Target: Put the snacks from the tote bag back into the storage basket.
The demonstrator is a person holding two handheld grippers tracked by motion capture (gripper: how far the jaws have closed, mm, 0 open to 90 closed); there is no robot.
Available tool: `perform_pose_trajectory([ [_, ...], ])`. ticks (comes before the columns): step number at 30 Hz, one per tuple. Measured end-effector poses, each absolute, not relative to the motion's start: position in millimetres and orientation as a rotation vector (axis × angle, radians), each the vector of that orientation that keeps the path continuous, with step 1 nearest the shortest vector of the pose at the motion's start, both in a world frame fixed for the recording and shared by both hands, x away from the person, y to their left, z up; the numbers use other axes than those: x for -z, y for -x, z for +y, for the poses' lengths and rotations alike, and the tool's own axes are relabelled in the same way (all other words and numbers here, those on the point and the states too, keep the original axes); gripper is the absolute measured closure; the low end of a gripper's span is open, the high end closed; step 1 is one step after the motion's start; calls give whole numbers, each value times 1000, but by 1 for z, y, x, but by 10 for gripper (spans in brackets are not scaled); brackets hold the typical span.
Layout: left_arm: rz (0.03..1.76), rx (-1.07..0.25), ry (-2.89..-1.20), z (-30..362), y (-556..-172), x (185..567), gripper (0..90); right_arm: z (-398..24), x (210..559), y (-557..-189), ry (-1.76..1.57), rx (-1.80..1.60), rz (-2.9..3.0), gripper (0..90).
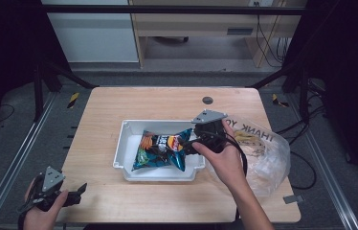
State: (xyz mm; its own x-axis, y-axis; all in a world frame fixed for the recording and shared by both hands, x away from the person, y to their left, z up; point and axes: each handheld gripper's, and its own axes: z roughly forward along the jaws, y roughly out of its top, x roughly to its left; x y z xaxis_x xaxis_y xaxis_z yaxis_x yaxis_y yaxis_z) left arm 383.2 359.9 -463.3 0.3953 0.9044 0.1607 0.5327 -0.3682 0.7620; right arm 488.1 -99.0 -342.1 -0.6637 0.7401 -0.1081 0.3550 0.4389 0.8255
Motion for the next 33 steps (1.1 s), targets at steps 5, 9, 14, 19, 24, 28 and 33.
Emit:
perform_pose_trajectory([
  [5,1198,-772,-2022,359,-383,461,22,-105,332,-483,-909,-1147,2206,51],
  [9,1170,-774,-2042,353,-384,462,22,-111,327,-481,-904,-1165,2180,52],
  [14,1156,-765,-2060,352,-384,462,22,-119,323,-476,-926,-1180,2138,51],
  [19,1158,-762,-2059,353,-384,462,22,-125,318,-468,-941,-1170,2119,52],
  [24,1147,-767,-2062,351,-384,461,22,-132,313,-461,-921,-1156,2082,70],
  [28,1137,-772,-2067,349,-382,461,22,-135,313,-457,-898,-1139,2044,73],
  [33,1154,-769,-2059,351,-383,461,22,-142,313,-454,-915,-1134,1996,78],
])
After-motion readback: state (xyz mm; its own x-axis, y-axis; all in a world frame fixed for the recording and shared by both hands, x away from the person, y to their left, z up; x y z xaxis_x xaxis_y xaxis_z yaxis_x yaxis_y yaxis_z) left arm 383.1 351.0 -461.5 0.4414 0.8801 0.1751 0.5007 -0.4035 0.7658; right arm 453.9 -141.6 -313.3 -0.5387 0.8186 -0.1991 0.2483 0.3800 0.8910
